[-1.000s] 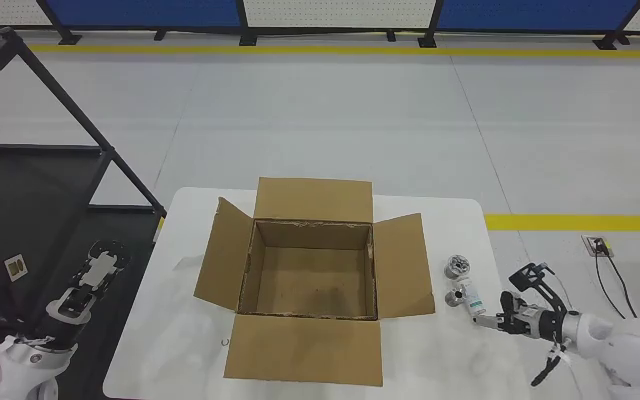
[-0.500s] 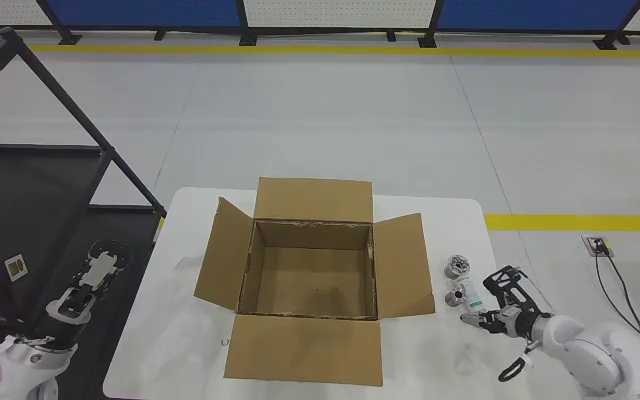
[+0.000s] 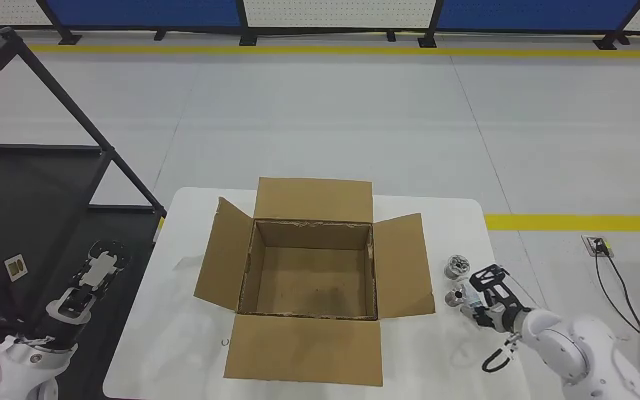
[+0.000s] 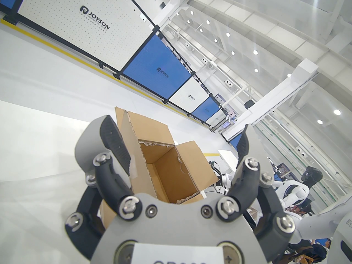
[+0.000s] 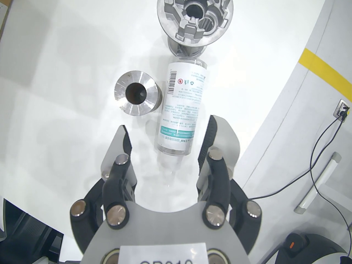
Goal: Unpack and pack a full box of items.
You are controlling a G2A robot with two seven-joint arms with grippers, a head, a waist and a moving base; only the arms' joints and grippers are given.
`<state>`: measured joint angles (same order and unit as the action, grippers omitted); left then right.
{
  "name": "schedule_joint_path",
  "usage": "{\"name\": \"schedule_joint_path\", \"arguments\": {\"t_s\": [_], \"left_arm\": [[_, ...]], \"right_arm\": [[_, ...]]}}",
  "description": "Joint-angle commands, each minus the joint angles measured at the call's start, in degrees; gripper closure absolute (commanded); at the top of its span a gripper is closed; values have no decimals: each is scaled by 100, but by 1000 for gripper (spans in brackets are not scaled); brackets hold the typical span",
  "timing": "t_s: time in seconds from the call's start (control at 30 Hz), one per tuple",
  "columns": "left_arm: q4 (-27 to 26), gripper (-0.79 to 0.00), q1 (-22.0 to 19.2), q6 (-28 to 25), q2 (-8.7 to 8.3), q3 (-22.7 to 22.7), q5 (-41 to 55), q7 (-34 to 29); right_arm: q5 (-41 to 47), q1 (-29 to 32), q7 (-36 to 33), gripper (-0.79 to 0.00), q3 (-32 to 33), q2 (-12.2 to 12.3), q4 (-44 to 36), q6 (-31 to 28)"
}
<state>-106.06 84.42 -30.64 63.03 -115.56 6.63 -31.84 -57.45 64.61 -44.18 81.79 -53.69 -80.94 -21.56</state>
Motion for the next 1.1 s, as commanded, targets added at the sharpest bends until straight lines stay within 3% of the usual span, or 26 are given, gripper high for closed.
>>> {"name": "schedule_joint_path", "arguments": {"t_s": [0.0, 0.53, 0.63, 0.8, 1.07], "left_arm": [[0, -785, 0, 0, 0, 0, 0, 0], [0, -785, 0, 0, 0, 0, 0, 0], [0, -785, 0, 0, 0, 0, 0, 0], [0, -785, 0, 0, 0, 0, 0, 0], [0, -785, 0, 0, 0, 0, 0, 0]], "right_arm": [[28, -68, -20, -382, -30, -6, 97, -9], [-16, -390, -104, -382, -342, -69, 477, 177], [-19, -413, -117, -311, -352, -74, 511, 254], [62, -412, -74, 0, -309, -79, 513, 364], [614, -60, 117, 0, 317, -26, -19, 859]]}}
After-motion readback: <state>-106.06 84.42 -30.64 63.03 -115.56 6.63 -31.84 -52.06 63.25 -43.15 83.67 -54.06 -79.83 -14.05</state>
